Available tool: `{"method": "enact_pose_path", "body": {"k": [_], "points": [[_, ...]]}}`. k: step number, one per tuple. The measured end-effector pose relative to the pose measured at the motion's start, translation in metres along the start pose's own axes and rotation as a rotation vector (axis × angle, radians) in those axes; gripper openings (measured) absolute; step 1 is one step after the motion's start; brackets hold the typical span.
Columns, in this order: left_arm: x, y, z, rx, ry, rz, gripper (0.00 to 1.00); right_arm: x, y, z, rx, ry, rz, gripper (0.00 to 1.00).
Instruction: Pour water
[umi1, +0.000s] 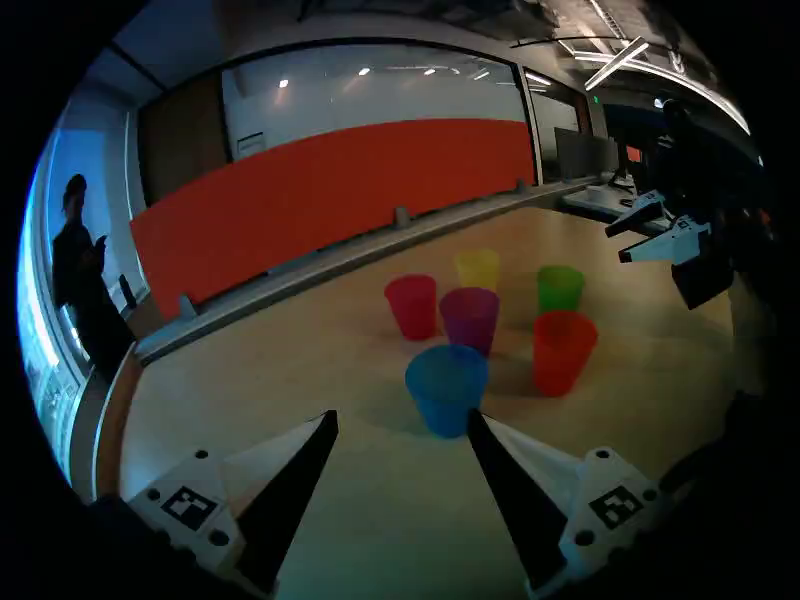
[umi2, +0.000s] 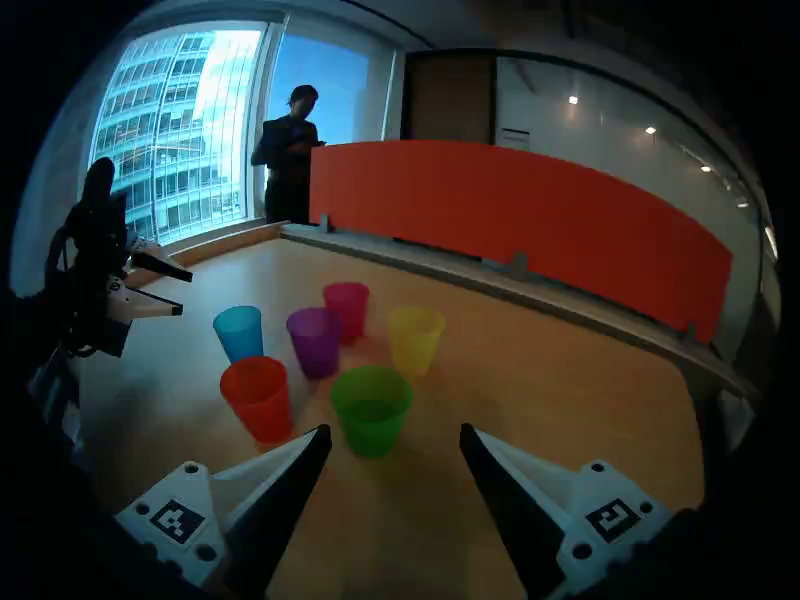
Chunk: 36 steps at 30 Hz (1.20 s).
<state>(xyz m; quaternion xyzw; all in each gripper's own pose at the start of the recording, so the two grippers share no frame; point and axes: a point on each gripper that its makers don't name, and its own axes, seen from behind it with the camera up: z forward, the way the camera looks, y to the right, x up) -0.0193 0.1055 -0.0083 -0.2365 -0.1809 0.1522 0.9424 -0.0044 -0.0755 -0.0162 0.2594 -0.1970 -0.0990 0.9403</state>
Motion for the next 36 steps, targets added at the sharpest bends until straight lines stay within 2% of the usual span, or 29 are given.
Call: {"method": "enact_pose_path", "body": {"k": [10,14,20,26,36], "points": [[0.027,-0.015,-0.012,0.117,0.14,-0.025,0.96,0.022,0.019,-0.008,-0.112,0.101,0.056,1.0],[0.029,-0.022,-0.018,0.152,0.18,-0.06,0.96,0.03,0.025,-0.011,-0.161,0.146,0.063,1.0],[0.034,-0.039,-0.029,0.219,0.243,-0.123,0.96,0.044,0.034,-0.017,-0.237,0.21,0.06,1.0],[0.035,-0.052,-0.036,0.285,0.282,-0.172,0.96,0.055,0.038,-0.022,-0.302,0.285,0.094,1.0],[0.042,-0.055,-0.045,0.346,0.35,-0.214,0.96,0.058,0.057,-0.033,-0.44,0.357,0.129,1.0]]}}
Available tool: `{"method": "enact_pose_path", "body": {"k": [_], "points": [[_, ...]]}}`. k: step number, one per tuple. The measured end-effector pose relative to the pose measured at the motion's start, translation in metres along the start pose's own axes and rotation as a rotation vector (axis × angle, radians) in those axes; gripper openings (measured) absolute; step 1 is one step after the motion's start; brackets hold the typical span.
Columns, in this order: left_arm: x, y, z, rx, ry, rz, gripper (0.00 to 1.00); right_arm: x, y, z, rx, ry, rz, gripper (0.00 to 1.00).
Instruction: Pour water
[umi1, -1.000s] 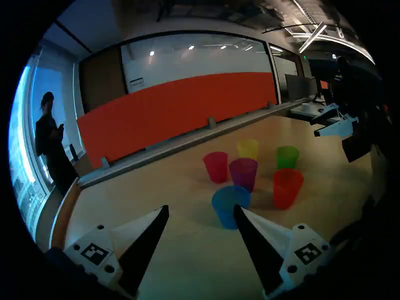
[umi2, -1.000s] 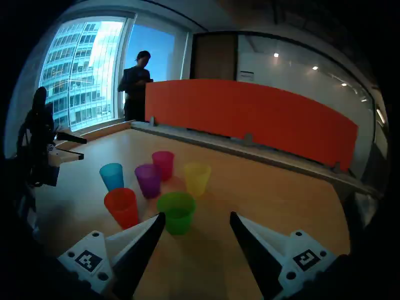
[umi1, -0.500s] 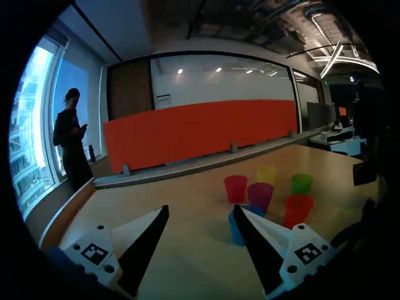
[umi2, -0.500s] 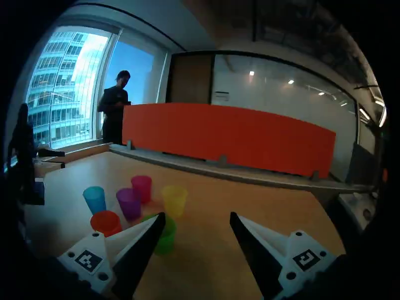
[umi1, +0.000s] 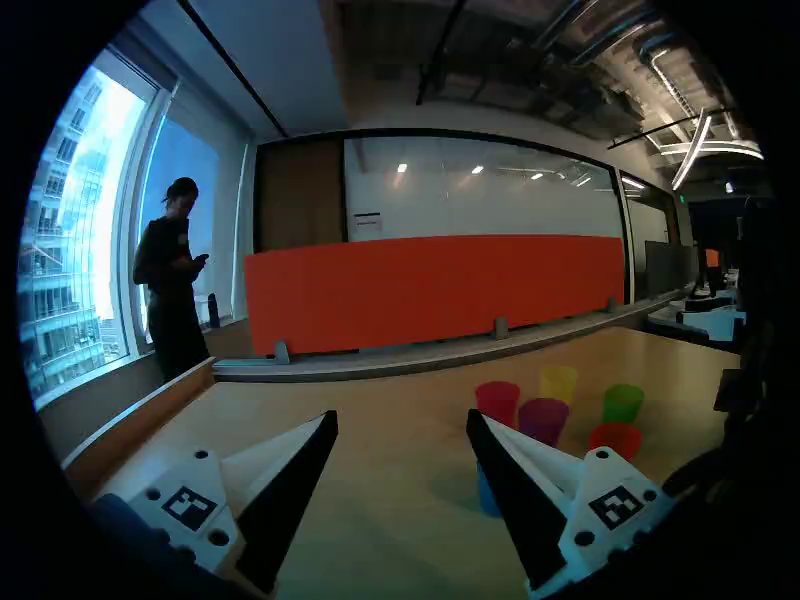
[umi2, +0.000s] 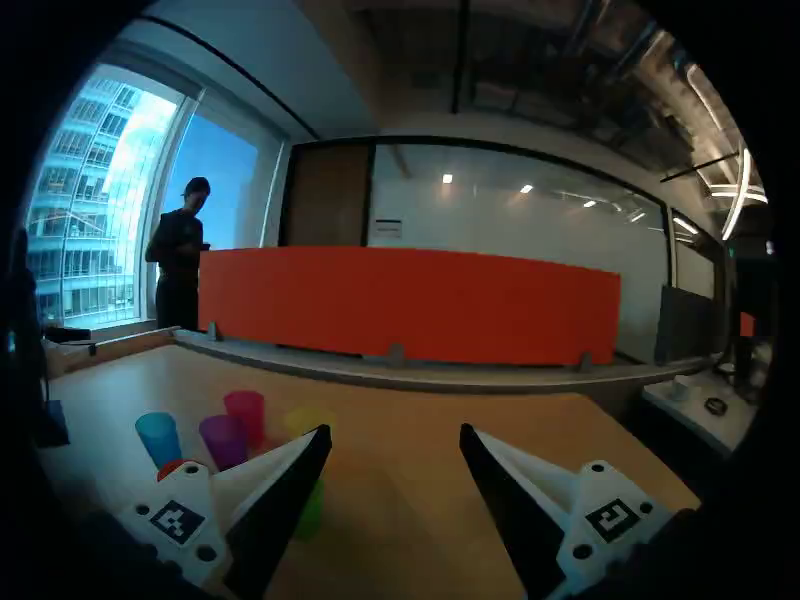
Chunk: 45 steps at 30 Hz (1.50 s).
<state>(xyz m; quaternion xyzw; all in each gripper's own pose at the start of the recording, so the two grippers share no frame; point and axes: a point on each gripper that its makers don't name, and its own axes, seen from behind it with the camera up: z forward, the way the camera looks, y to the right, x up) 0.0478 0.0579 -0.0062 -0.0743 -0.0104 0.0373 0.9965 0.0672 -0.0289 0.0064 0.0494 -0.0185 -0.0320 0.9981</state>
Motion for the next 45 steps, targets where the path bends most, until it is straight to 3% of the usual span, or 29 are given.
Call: {"method": "enact_pose_path", "body": {"k": [11,23,32,45], "points": [[0.004,-0.001,-0.004,0.043,0.043,-0.061,0.96,0.002,0.012,-0.004,-0.071,0.038,0.053,1.0],[0.014,0.002,-0.004,0.089,0.077,-0.033,0.96,0.007,0.015,-0.005,-0.113,0.045,0.019,1.0],[0.002,0.0,-0.004,0.118,0.094,-0.031,0.96,0.013,0.019,-0.007,-0.129,0.043,0.035,1.0],[-0.023,-0.02,-0.003,0.13,0.102,-0.027,0.96,0.005,0.024,-0.009,-0.172,0.007,-0.003,1.0]]}}
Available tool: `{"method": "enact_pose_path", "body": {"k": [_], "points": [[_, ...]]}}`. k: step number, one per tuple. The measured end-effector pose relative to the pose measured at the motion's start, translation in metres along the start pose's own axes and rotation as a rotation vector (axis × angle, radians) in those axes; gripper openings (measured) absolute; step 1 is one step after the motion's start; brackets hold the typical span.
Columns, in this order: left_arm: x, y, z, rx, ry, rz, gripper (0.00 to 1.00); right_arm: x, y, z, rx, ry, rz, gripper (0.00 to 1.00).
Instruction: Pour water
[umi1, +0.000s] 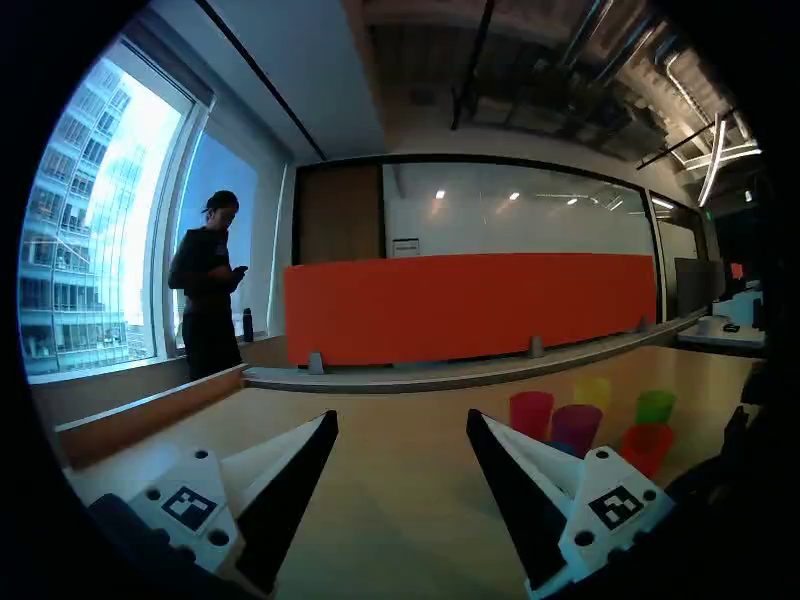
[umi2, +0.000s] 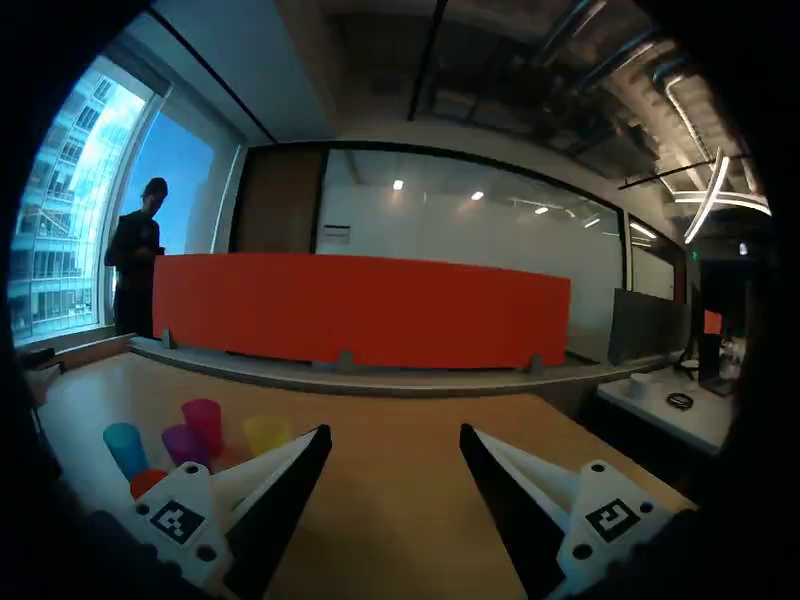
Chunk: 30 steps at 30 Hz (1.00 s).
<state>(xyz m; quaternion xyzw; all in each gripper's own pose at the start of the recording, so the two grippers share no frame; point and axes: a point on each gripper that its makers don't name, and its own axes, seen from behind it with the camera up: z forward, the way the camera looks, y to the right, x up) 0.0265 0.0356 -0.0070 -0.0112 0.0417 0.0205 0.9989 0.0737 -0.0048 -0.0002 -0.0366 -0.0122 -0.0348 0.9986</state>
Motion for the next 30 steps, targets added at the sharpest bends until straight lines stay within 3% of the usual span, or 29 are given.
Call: {"method": "enact_pose_path", "body": {"k": [14,30], "points": [[-0.02,-0.02,0.001,0.012,-0.009,-0.023,0.96,0.004,-0.003,0.0,-0.018,-0.006,-0.024,1.0],[-0.033,-0.023,0.003,0.004,-0.02,-0.029,0.96,0.002,-0.003,-0.002,-0.025,-0.021,-0.021,1.0]]}}
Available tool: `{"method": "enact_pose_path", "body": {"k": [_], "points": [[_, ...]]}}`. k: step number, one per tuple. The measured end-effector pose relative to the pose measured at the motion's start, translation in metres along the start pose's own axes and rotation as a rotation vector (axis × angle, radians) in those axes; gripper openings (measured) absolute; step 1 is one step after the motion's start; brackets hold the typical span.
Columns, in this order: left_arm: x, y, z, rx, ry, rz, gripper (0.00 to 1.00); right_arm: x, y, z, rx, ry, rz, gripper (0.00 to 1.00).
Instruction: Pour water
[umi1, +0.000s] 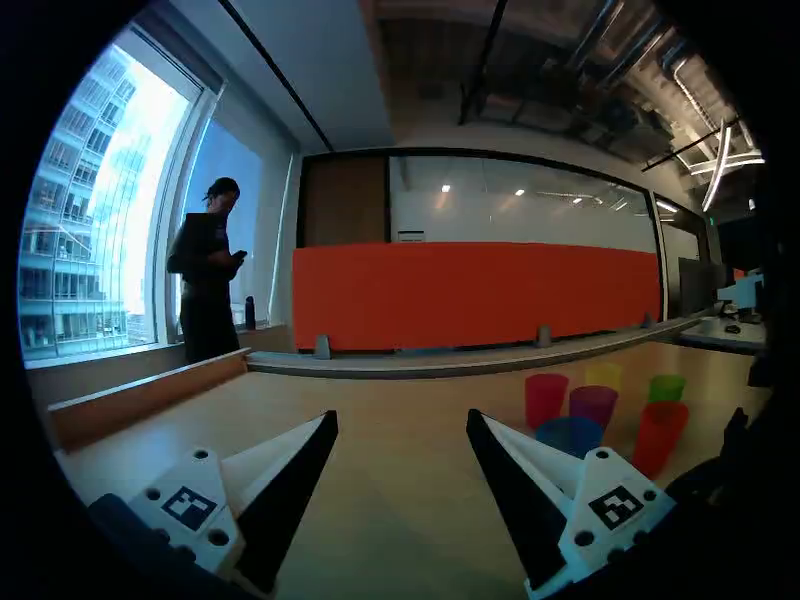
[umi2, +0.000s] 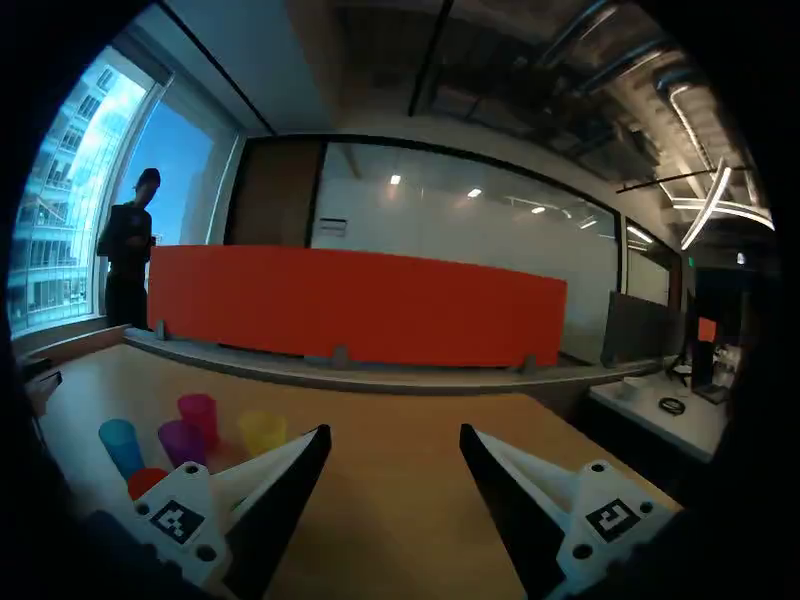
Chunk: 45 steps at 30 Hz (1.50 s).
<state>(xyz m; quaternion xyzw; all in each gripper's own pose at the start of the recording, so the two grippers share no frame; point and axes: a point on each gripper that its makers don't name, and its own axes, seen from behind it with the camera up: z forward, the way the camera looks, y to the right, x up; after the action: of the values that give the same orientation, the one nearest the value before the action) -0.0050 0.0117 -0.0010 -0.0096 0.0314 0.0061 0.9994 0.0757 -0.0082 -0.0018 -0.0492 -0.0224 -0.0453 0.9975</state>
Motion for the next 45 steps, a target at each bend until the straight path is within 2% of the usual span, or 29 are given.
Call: {"method": "enact_pose_path", "body": {"k": [8,26,35,45], "points": [[-0.001,0.0,0.002,-0.006,-0.002,-0.017,0.96,-0.001,0.002,-0.001,-0.001,-0.001,0.011,1.0],[-0.007,0.001,0.001,-0.013,-0.029,-0.015,0.96,-0.004,0.007,-0.003,-0.004,-0.002,0.009,1.0],[-0.007,0.001,0.003,-0.013,-0.031,-0.014,0.96,0.003,0.005,-0.007,0.019,0.035,0.006,1.0],[-0.007,0.002,0.003,-0.013,-0.031,-0.013,0.96,0.002,0.016,-0.009,0.04,0.076,0.025,1.0]]}}
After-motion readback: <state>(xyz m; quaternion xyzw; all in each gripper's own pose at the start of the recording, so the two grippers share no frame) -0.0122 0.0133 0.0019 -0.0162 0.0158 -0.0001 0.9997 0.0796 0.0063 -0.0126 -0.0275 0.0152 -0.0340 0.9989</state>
